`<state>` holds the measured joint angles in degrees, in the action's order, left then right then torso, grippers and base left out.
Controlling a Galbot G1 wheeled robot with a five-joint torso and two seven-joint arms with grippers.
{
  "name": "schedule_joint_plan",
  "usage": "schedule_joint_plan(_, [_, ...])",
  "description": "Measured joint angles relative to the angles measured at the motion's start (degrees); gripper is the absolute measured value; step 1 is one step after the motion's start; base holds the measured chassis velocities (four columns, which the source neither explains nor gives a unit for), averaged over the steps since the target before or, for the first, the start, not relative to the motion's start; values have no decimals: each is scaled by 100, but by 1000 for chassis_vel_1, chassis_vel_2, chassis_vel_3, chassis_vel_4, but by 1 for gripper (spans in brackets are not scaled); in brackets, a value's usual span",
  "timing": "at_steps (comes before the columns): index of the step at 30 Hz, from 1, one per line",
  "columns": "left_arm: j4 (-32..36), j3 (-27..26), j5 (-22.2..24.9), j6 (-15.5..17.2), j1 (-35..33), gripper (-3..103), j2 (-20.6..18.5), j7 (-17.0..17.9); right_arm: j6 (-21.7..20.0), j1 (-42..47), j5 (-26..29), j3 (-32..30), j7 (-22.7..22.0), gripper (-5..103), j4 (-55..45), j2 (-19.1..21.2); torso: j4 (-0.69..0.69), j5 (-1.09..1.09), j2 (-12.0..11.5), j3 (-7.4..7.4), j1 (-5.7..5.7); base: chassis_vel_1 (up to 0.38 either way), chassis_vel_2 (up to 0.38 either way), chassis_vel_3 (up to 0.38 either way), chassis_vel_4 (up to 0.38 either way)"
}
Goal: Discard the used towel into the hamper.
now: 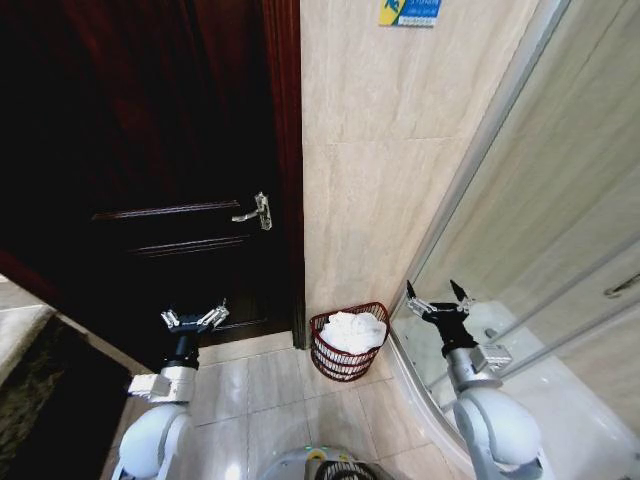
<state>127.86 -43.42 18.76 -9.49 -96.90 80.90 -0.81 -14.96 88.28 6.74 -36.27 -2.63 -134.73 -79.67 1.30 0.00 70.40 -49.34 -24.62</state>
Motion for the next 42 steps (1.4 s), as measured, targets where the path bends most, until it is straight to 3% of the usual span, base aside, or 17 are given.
schedule_joint_plan(10, [3, 37, 143, -78, 4, 100, 23, 18, -11, -12, 164, -22, -61, 100, 3, -2, 0, 0, 300, -164, -136, 0, 0, 0, 0])
schedule_joint_plan(29, [-29, -19, 159, -57, -25, 100, 34, -5, 8, -37, 302, 1, -63, 100, 53, -8, 0, 0, 278, -153, -127, 10, 11, 10, 10])
schedule_joint_plan(42, [-195, 41, 132, -294, -10, 100, 62, -92, -36, 39, 273, 55, -67, 100, -62, 97, 0, 0, 248, -137, -114, 50, 52, 46, 44])
